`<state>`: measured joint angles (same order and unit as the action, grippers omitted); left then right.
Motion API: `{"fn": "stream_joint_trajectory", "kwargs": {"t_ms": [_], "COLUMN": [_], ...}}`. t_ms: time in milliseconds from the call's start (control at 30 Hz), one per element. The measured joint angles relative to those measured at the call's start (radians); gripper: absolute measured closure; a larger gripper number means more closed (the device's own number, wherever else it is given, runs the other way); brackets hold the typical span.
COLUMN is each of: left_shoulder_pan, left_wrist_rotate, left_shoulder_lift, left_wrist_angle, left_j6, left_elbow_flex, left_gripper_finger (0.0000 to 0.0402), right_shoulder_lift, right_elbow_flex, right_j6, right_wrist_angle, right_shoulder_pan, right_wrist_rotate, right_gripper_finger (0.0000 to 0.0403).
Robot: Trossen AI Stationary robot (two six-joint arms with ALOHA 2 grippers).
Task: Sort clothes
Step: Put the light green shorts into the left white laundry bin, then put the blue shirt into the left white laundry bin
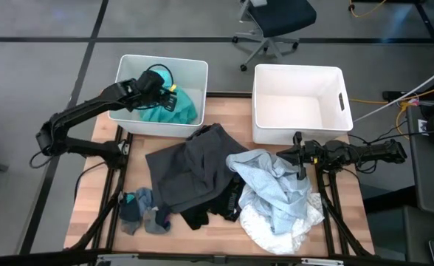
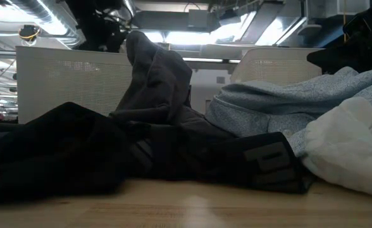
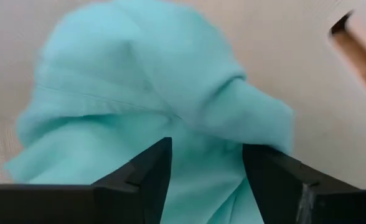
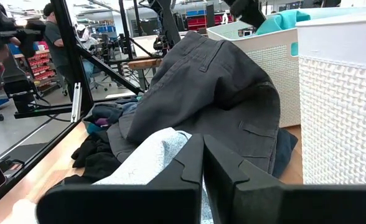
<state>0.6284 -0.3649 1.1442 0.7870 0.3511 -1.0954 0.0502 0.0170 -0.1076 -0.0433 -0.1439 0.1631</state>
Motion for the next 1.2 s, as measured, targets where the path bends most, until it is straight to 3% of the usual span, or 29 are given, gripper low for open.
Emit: {"fn": "stream_joint_trajectory", "kwargs": {"t_ms": [200,533,733,800,967,1200], "left_shoulder_pan": [-0.033,-0.153,-0.170,-0.189,-0.329,-0.546], "left_wrist_rotate": [0.030,0.314,0.299,0.337,0.386,0.328], "left_shoulder_lift": [-0.088,-0.143,-0.141,-0.132,-0.066,0.062], "left_wrist_angle": [-0.121,-0.431,-0.390,-0.427,-0.585,-0.790], "left_j6": [0.006,-0.012,0.059,0.056,-0.027,-0.167], "left_elbow_flex": [0.000,0.000,0.000,0.000,0.000,0.000], "left_gripper_finger": [0.0216,0.0217,0.0217,0.0218,0.0218,0.0218], "right_shoulder_lift": [0.000,0.000,0.000,0.000,0.000,0.000], "right_elbow_flex": [0.000,0.000,0.000,0.000,0.000,0.000], "right_j6": [0.000,0.000,0.000,0.000,0.001,0.001], "right_wrist_angle": [0.000,0.000,0.000,0.000,0.000,0.000], "right_shoulder_pan": [0.000,0.000,0.000,0.000,0.000,0.000], "right_wrist_rotate": [0.000,0.000,0.000,0.000,0.000,0.000], "right_gripper_finger": [0.0389,0.0389,0.0389,0.0389,0.0389,0.0389]}}
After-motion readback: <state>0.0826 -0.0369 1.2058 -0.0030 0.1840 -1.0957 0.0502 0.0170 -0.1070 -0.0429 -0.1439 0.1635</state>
